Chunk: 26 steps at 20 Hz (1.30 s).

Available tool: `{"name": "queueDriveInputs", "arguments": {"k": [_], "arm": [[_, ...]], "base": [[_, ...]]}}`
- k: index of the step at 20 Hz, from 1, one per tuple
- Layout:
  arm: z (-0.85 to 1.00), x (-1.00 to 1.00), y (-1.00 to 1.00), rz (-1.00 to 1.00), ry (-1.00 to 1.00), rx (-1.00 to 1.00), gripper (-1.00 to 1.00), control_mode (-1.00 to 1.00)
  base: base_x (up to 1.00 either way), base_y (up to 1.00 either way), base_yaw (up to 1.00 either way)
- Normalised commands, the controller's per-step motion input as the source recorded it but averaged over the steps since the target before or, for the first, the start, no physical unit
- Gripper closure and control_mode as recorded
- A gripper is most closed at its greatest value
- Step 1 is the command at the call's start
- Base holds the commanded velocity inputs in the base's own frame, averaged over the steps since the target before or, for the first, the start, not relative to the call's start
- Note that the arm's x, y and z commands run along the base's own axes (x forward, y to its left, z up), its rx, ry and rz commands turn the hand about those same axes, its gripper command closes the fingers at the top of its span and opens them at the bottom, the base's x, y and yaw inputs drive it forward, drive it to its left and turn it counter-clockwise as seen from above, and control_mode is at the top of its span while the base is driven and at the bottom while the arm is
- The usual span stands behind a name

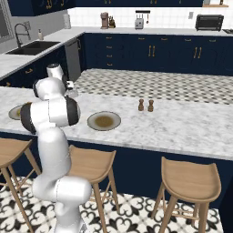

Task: Pick the chicken drumstick and sweet potato from their plates and place them in the bowl. Then put the bowl in the fridge.

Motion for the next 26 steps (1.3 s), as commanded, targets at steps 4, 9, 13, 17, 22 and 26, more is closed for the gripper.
{"name": "queueDriveInputs", "arguments": {"k": [4, 9, 13, 17, 22, 26], "arm": [[-0.24, 0.41, 0.71, 0.0, 0.05, -0.02, 1.0, -1.0], [-0.48, 0.43, 0.6, 0.0, 0.01, 0.0, 1.0, -1.0], [-0.67, 0.12, 0.17, 0.0, 0.04, 0.03, 1.0, -1.0], [-0.64, 0.0, 0.0, 0.0, 0.02, 0.02, -1.0, -1.0], [-0.5, 0.04, 0.0, 0.01, 0.0, 0.0, -1.0, -1.0], [-0.08, 0.02, 0.0, 0.01, 0.0, 0.0, -1.0, -1.0]], "base": [[0.0, 0.0, 0.0], [0.0, 0.0, 0.0], [0.0, 0.0, 0.0], [0.0, 0.0, 0.0], [0.0, 0.0, 0.0], [0.0, 0.0, 0.0]]}}
